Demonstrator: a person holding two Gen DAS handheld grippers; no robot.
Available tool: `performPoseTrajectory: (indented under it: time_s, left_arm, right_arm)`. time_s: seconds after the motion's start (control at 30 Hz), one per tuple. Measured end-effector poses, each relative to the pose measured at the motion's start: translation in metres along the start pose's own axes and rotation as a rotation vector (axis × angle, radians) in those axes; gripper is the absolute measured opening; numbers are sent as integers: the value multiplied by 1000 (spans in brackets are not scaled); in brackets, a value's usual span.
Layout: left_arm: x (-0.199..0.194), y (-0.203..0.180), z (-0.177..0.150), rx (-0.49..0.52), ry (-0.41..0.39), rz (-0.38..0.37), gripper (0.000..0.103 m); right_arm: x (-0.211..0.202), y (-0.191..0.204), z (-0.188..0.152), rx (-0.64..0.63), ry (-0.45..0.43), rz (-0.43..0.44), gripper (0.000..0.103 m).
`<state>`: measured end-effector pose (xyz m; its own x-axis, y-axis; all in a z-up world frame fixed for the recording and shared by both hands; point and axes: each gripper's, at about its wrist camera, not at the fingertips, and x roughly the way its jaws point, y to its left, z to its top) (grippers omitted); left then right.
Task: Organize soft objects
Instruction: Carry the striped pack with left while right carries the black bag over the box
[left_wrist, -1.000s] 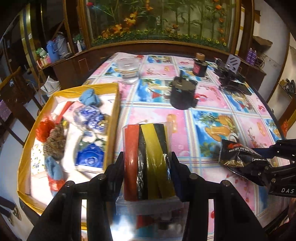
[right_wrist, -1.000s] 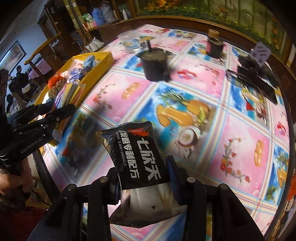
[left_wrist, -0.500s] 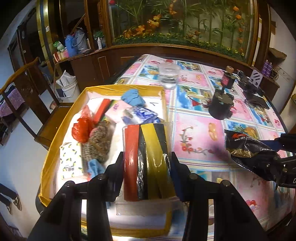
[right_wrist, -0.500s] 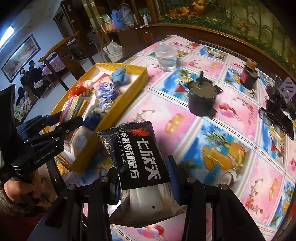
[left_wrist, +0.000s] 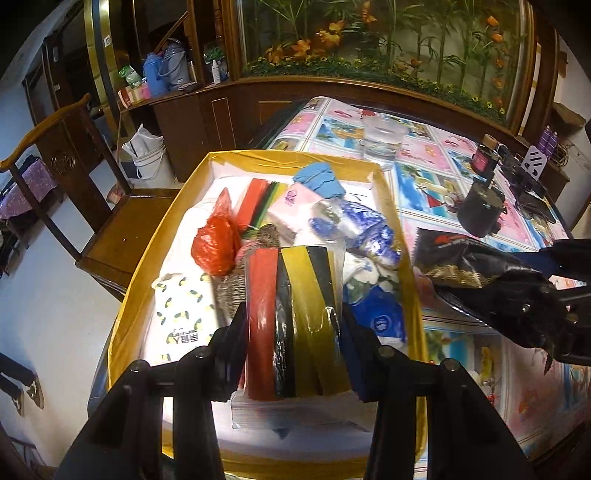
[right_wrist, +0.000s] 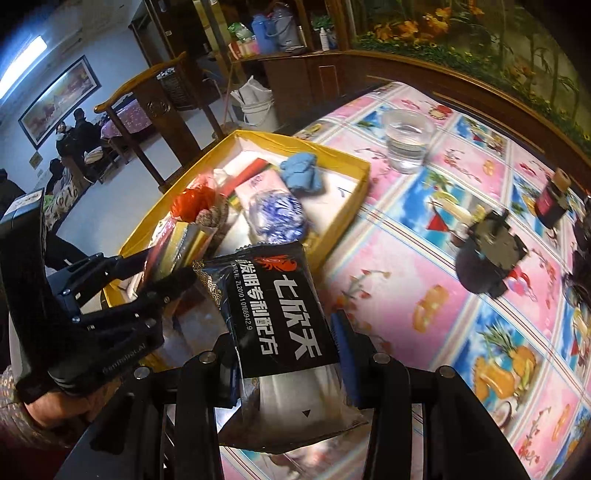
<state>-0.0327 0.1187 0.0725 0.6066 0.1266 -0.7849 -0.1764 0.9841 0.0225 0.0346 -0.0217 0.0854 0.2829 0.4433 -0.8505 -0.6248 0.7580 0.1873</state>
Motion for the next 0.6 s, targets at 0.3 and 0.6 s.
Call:
performPoseTrajectory:
  time_s: [0.3, 0.6]
  left_arm:
    - [12, 27, -2, -27, 20, 19, 45]
    - [20, 39, -6, -37, 32, 28, 45]
  right_arm:
    - [46, 24, 25, -20, 41, -9, 45]
    - [78, 37, 43, -27, 53, -27, 45]
